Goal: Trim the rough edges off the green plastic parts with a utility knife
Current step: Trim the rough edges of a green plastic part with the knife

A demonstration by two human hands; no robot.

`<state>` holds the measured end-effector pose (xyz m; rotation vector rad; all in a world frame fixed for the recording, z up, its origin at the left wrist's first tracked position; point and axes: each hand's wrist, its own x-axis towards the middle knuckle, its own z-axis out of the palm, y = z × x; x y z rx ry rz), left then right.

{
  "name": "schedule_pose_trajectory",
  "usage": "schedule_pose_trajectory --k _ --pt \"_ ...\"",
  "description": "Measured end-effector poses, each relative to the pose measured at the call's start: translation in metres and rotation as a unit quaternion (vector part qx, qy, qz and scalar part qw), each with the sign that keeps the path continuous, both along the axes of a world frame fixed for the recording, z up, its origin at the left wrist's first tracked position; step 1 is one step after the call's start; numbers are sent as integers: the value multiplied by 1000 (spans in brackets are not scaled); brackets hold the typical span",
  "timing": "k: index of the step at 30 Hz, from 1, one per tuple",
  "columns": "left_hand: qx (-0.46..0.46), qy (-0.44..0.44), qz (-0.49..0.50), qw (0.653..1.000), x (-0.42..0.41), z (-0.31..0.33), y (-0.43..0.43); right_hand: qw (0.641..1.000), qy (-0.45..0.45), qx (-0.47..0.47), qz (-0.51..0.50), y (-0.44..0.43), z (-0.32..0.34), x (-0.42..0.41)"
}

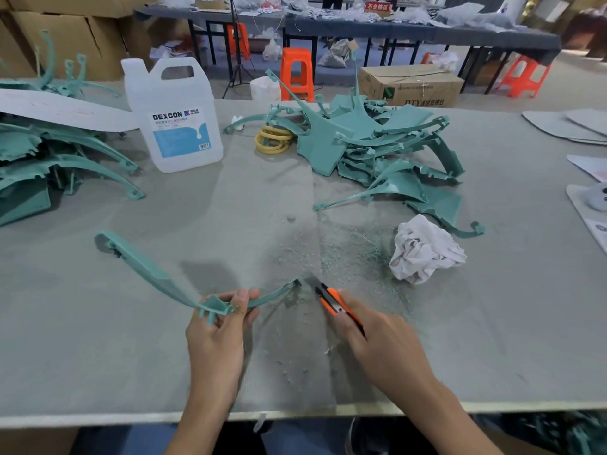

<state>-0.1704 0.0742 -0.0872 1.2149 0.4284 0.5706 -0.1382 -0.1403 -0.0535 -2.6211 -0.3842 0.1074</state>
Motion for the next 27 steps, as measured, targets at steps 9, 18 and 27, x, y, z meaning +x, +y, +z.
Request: schedule_pose_trajectory --k 9,18,27 --pt "42 12 14 999 -4 -1 -3 999 37 21 5 9 1 -11" --pt "44 23 21 999 -3 -2 -4 997 53 47 15 22 10 -18" --pt "53 9 18 998 -5 -1 -5 999 46 0 -10 18 5 -19"
